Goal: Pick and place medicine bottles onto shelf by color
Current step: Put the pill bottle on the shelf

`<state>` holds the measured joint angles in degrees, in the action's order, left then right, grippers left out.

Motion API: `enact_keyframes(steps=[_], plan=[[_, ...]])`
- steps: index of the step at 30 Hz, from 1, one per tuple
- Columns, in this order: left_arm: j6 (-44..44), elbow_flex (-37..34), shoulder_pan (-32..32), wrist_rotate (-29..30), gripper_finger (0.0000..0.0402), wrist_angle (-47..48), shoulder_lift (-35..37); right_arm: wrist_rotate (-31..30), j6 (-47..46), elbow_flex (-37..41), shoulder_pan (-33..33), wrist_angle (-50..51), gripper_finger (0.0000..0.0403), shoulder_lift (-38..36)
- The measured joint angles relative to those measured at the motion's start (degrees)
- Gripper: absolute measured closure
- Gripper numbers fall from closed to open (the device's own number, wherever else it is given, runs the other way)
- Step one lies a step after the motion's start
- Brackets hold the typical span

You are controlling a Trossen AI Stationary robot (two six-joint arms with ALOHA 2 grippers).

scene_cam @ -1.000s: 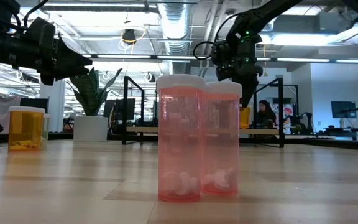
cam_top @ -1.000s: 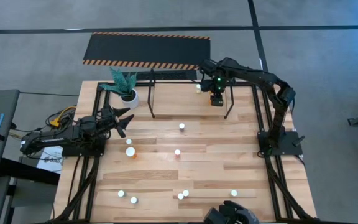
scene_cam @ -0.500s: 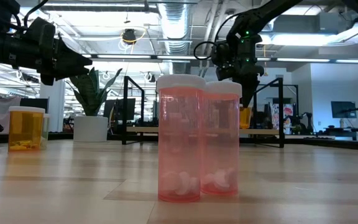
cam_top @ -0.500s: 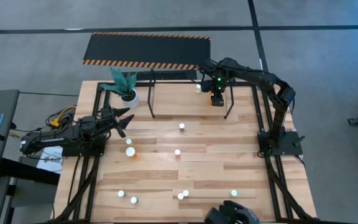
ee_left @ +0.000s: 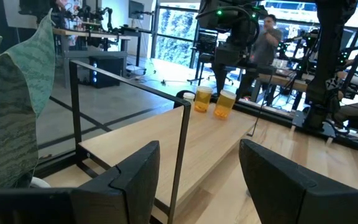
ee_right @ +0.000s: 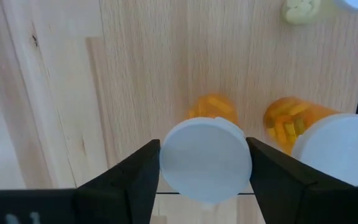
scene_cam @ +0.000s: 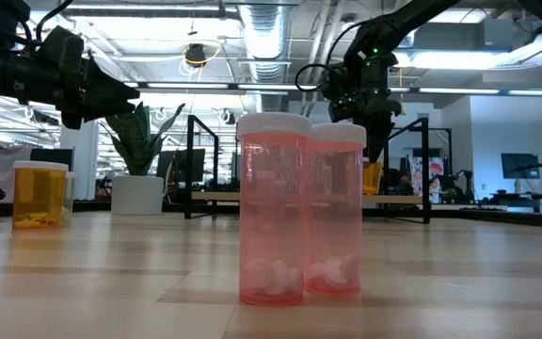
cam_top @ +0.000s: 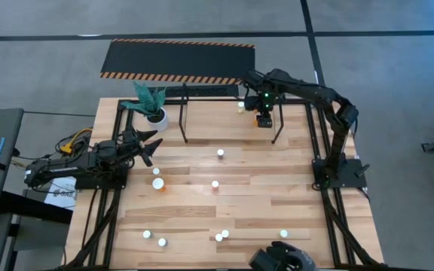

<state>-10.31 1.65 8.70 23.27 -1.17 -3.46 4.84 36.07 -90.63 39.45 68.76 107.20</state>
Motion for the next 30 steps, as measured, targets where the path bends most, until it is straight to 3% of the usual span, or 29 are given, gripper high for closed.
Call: enact_keyframes(steps=[30], plan=[[-0.01,-0.01,-0.01,0.02,0.0193,0.01,0.01,1.33,0.44,0.0,0.08,-1.04,0.0161,0.0]])
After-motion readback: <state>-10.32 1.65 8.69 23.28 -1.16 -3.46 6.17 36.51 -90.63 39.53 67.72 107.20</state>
